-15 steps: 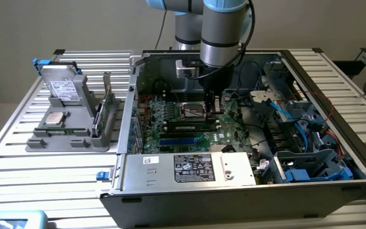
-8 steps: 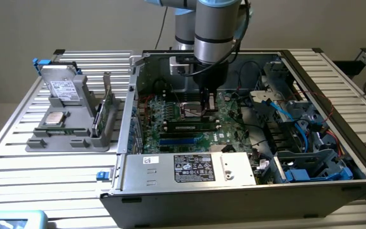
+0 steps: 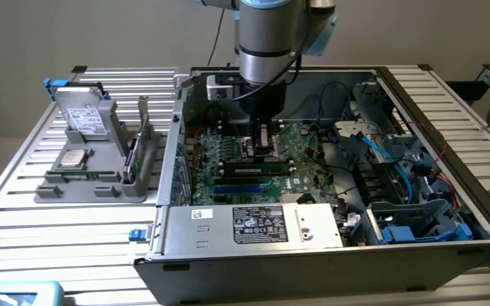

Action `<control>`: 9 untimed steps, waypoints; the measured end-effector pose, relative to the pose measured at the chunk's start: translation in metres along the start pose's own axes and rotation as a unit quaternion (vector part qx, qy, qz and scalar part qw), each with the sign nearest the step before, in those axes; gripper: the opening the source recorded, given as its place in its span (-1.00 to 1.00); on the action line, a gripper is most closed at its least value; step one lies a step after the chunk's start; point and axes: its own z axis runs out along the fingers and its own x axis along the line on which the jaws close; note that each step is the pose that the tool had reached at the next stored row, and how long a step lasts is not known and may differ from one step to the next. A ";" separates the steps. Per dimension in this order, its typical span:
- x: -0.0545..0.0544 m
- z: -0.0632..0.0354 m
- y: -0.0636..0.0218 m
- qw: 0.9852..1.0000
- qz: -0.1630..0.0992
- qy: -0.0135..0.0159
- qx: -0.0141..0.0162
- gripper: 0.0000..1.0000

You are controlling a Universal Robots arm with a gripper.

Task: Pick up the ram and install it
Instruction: 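Press down the ram until it locks into place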

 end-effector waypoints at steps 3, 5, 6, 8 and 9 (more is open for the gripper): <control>0.000 -0.0001 0.0130 1.000 0.000 0.000 0.000 -0.79; 0.000 0.0000 0.0166 1.000 0.000 0.000 0.000 -0.79; 0.000 0.0001 0.0170 1.000 0.000 0.000 0.000 -0.79; 0.000 0.0005 0.0178 1.000 0.000 0.000 0.000 -0.79; -0.001 0.0007 0.0184 1.000 0.000 0.000 0.000 -0.79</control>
